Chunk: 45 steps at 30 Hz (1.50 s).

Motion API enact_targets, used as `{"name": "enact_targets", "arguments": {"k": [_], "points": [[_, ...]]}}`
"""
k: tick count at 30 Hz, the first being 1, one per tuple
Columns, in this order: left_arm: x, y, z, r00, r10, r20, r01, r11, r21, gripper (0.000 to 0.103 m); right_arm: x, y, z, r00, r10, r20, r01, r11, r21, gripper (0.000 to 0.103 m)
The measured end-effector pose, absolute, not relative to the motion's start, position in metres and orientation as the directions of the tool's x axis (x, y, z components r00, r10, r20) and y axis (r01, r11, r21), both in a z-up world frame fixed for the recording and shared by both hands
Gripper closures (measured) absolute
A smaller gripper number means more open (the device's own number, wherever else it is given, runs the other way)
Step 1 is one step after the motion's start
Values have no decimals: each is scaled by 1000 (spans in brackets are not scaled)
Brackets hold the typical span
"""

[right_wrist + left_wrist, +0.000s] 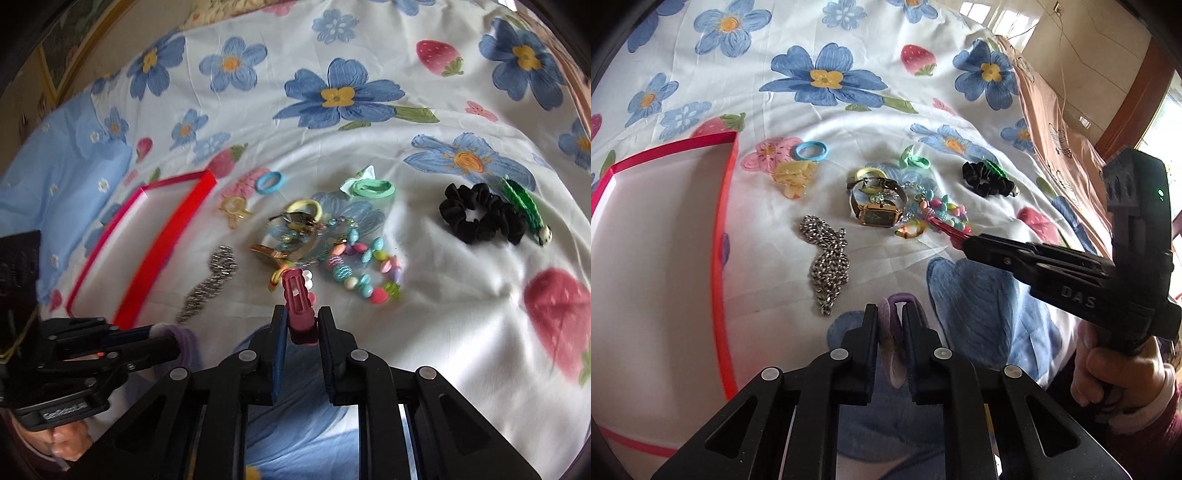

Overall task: Organize jewelry
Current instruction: 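Grasp the purple bow clip with the left tool while the right tool grasps the pink hair clip, then carry both clips into the red box and open both tools to release them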

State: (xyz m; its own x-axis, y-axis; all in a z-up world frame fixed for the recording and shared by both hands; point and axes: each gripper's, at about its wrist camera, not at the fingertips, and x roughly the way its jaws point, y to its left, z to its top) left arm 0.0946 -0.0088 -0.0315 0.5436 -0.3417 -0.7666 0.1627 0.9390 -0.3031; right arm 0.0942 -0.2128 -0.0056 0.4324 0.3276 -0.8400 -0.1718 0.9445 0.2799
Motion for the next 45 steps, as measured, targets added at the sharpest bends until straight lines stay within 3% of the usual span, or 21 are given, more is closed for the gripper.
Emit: {"name": "enact_targets", "arguments": {"k": [10,29,45], "points": [[60,27,-8,603,-305,-737,108,947,-303,91,75,-187,21,473,387,-792,-199,922,332,87],[-1,123,10,668,-127,-733,-138,947,-290,91,78,-60,19,351,549,-758,-426,815,393,87],[28,161,-17,595,-45,-802,-251,938,-238,90,91,18,-19,230,544,-807,-525,767,368,87]]}}
